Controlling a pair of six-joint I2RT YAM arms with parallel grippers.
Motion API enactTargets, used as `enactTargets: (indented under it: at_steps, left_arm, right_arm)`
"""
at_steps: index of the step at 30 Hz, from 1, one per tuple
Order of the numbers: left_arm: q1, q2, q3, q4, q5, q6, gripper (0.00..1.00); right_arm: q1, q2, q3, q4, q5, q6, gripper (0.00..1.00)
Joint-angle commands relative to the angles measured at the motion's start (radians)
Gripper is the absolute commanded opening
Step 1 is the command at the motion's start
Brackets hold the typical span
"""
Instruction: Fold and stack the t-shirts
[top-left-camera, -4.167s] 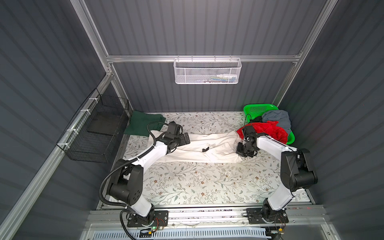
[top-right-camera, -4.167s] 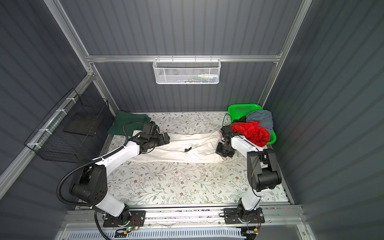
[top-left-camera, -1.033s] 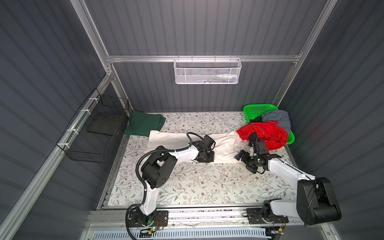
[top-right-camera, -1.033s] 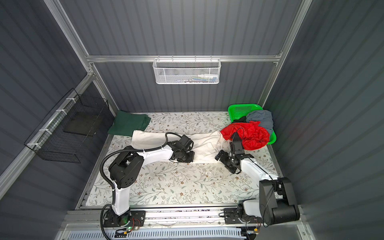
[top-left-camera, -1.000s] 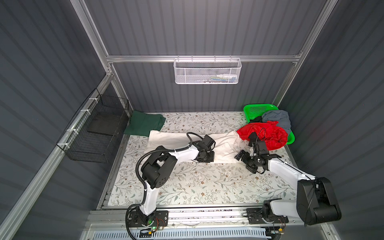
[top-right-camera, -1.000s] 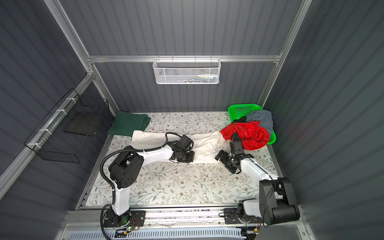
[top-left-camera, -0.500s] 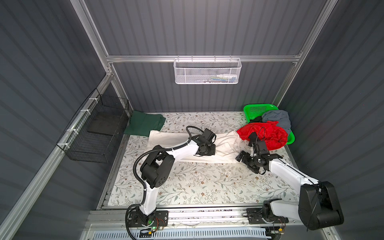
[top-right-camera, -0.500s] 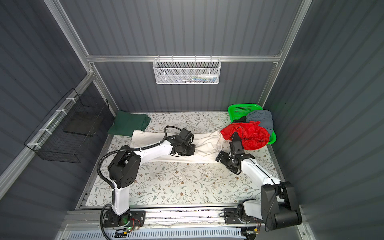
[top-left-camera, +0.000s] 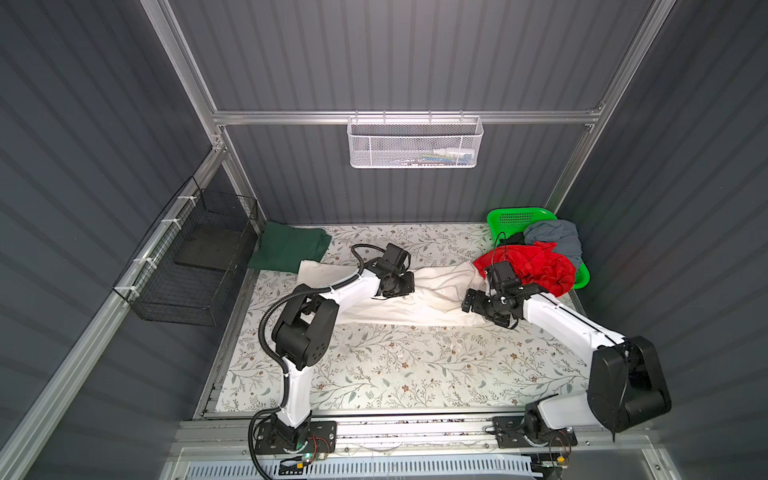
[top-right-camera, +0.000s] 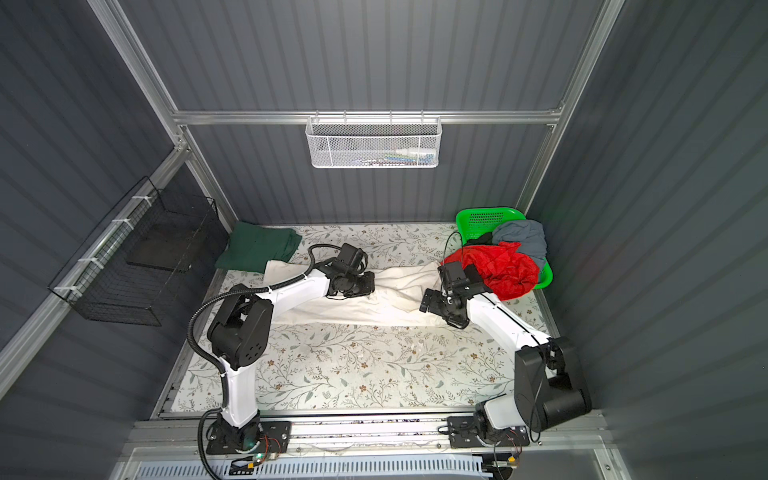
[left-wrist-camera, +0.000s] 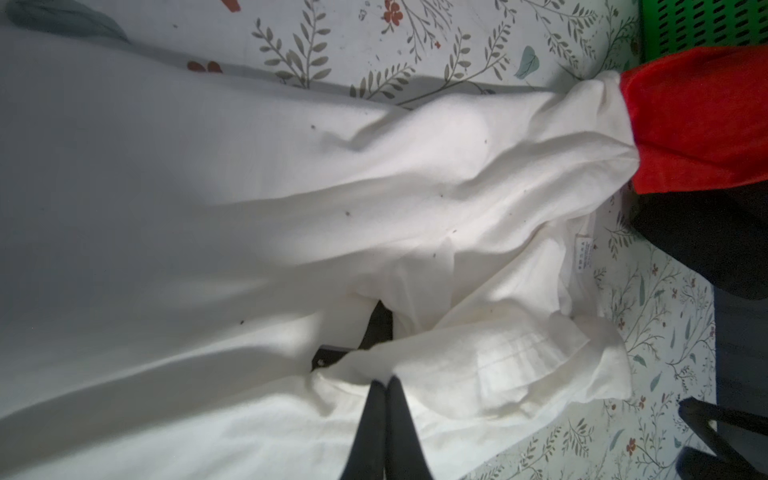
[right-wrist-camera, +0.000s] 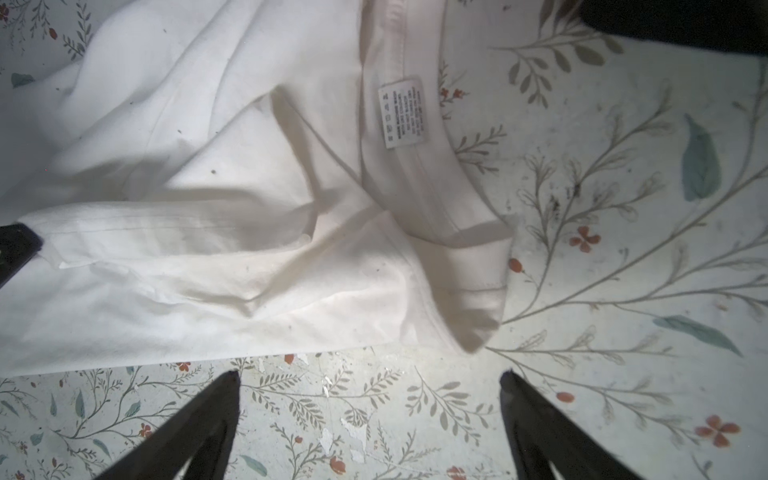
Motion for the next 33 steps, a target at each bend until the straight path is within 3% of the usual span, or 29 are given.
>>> enactTargets:
  at_steps: [1,10,22,33]
  left_arm:
    - [-0.001,0.013,0.037,0.015,0.036,-0.009,0.0]
    - [0.014,0.022,0.055,0.042,0.041,-0.009,0.0]
    - [0.022,0.002,0.043,0.061,0.041,-0.009,0.0]
    - [0.022,0.006,0.042,0.072,0.058,-0.015,0.0]
  right_arm:
    - [0.015,0.038,0.053,-0.039,0.011,-0.043,0.91]
    - [0.037,0.168,0.174,-0.009,-0.061,-0.073,0.64]
    - [0.043,0.342,0.276,-0.052,-0.043,-0.087,0.55]
    - [0.043,0.402,0.299,-0.004,-0.08,-0.07,0.47]
